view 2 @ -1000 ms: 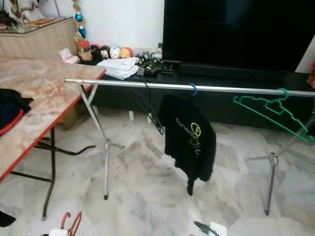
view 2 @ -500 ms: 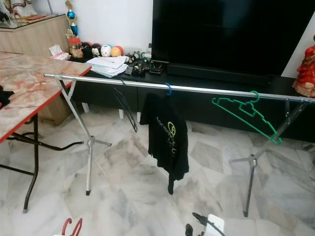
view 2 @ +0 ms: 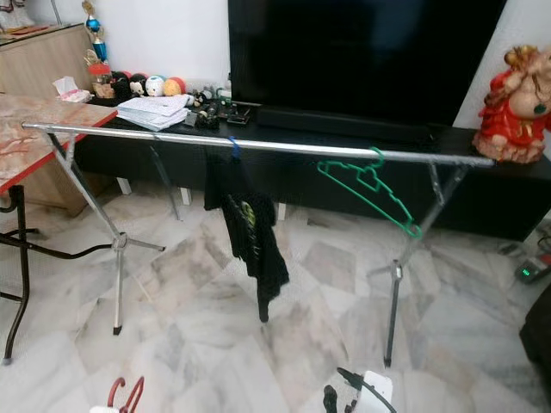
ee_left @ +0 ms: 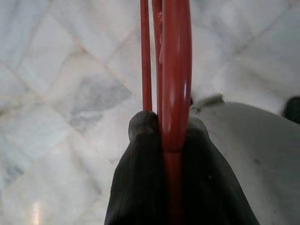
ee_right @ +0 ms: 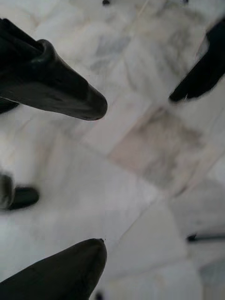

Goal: Hang hanger

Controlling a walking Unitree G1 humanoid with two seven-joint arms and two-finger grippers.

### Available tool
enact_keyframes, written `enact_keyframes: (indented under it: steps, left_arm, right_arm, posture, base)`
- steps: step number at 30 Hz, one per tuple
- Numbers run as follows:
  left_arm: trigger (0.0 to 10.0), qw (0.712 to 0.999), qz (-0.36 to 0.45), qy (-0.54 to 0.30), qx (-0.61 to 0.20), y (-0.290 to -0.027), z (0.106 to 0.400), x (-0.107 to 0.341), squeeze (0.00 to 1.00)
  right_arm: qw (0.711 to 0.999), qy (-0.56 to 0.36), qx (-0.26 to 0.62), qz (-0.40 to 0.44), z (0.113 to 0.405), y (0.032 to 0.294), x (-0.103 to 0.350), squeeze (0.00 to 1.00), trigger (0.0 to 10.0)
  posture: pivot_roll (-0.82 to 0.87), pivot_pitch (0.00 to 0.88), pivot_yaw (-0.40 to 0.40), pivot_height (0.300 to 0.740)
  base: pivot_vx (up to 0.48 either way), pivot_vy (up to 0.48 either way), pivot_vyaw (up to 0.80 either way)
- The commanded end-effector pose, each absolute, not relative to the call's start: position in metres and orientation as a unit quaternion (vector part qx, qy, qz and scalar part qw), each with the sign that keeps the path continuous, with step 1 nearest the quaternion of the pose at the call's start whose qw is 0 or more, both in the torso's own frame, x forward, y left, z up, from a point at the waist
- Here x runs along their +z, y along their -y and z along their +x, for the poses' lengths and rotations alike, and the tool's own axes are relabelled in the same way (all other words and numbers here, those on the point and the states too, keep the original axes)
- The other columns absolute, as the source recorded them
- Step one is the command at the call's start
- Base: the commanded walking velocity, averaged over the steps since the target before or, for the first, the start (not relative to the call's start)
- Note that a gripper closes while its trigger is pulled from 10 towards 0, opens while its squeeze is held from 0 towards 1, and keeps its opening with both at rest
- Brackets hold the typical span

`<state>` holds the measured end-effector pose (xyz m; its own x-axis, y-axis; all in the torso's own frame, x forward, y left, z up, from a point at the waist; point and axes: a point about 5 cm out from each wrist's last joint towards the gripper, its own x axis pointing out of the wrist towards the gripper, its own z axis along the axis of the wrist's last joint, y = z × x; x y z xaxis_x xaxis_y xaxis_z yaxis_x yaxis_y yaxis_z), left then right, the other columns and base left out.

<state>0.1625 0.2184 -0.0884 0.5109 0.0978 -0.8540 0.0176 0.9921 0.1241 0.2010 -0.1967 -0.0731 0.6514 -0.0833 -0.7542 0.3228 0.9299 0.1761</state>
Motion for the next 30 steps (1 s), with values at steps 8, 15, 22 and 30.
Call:
enact_keyframes:
  steps: [8,15,22,30]
  left_arm:
    - [10.0,0.864,0.051,-0.501,0.026,-0.2217,0.1561,-0.0903,0.0]
    - [10.0,0.872,0.037,-0.488,0.025,-0.2227,0.1599,-0.0881,0.0]
    - [10.0,0.872,0.036,-0.487,0.02,-0.2234,0.16,-0.0878,0.0]
    - [10.0,0.871,0.031,-0.491,0.015,-0.2231,0.1564,-0.0892,0.0]
  right_arm:
    - [0.9,-0.393,-0.105,0.157,0.2102,0.1925,-0.0687,0.0,10.0]
    - [0.902,-0.392,-0.099,0.155,0.2112,0.1925,-0.068,0.0,10.0]
    - [0.904,-0.389,-0.089,0.153,0.2121,0.1891,-0.0677,0.0,10.0]
    - [0.905,-0.386,-0.086,0.156,0.2127,0.1884,-0.0672,0.0,10.0]
  posture:
    - [-0.02,0.03,0.012,0.74]
    - [-0.02,0.035,0.009,0.74]
    - [-0.02,0.033,0.009,0.74]
    - [-0.01,0.029,0.01,0.74]
  base:
    - [0.0,0.0,-0.3]
    - [0.0,0.0,-0.74]
    - [0.04,0.0,-0.21]
    - [0.304,0.0,0.0]
